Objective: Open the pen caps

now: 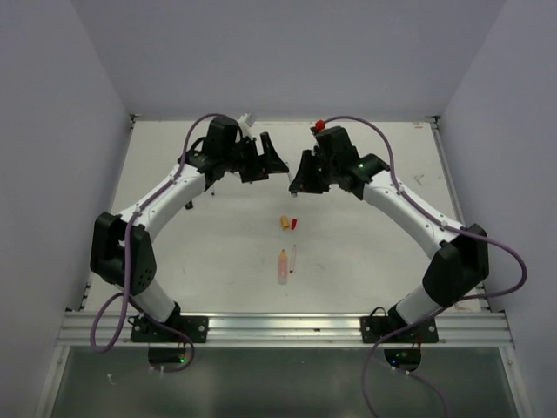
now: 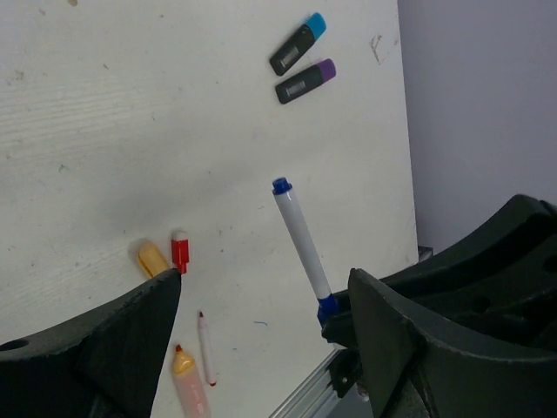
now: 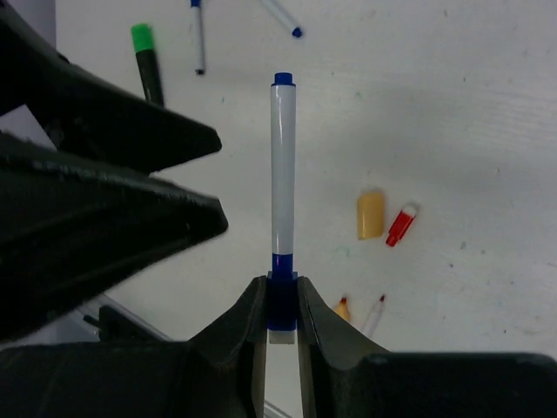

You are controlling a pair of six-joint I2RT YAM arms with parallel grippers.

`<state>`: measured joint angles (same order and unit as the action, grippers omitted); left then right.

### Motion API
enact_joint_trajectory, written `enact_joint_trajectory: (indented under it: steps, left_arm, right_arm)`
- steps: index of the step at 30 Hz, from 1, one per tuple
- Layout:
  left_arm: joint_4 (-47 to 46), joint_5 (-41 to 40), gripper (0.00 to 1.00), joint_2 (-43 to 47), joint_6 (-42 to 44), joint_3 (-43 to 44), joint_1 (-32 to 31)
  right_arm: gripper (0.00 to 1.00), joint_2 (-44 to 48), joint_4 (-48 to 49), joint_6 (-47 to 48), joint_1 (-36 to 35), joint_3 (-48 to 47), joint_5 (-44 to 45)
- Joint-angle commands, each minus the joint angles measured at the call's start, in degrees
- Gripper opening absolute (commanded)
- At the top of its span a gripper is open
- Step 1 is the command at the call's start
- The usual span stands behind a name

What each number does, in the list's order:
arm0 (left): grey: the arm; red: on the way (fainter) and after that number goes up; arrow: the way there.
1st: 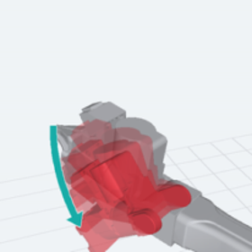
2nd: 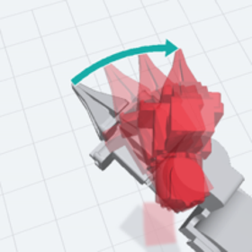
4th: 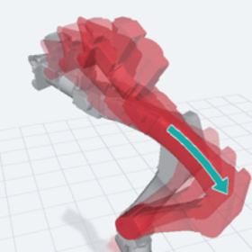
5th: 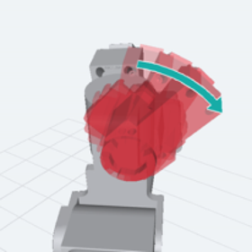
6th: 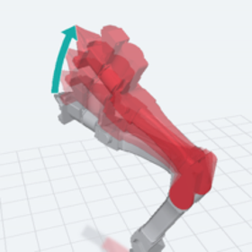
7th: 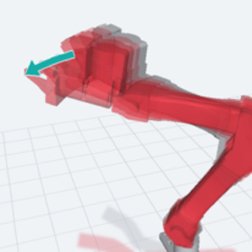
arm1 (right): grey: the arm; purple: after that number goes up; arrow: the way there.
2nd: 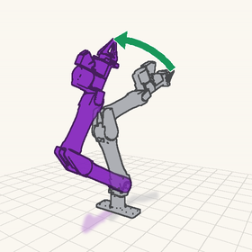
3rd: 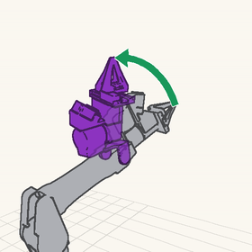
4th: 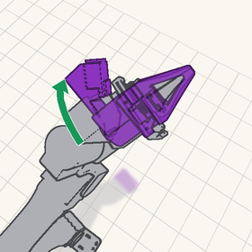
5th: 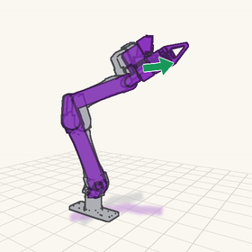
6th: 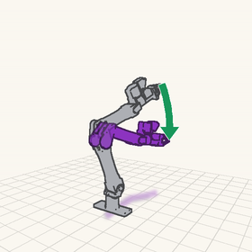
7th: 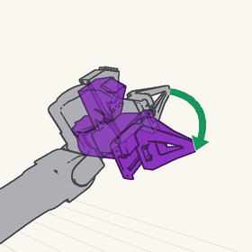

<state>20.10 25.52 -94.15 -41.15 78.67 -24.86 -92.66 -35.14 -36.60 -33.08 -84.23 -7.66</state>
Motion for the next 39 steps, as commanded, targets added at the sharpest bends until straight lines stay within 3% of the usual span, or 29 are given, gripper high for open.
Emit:
enact_joint_trajectory:
  steps: [1,6,11,23,34,39]
  left_arm:
    - [4.16,0.68,0.81,2.47,-4.64,1.49,0.17]
    - [2.05,0.59,0.79,6.69,-6.23,-4.66,-0.01]
    - [1.44,0.23,0.78,8.45,-7.19,-7.30,-0.62]
    - [11.01,-6.80,0.74,7.23,-5.26,-3.97,-2.38]
    - [10.40,-5.48,0.68,3.71,-7.19,-1.42,-4.05]
    - [10.58,-5.39,0.59,2.83,-7.55,-1.15,-4.76]
  right_arm:
    - [0.00,4.85,5.78,-1.11,1.18,9.42,-8.33]
    - [0.00,9.68,9.90,-1.10,-0.40,15.05,-14.30]
    - [0.00,9.52,10.70,-1.37,-2.16,14.36,-15.63]
    - [0.00,9.78,11.31,-2.16,-3.75,13.38,-15.45]
    - [0.00,7.67,11.93,-0.67,-4.71,11.72,-14.49]
    - [0.00,6.97,11.93,-0.14,-4.80,10.40,-13.08]
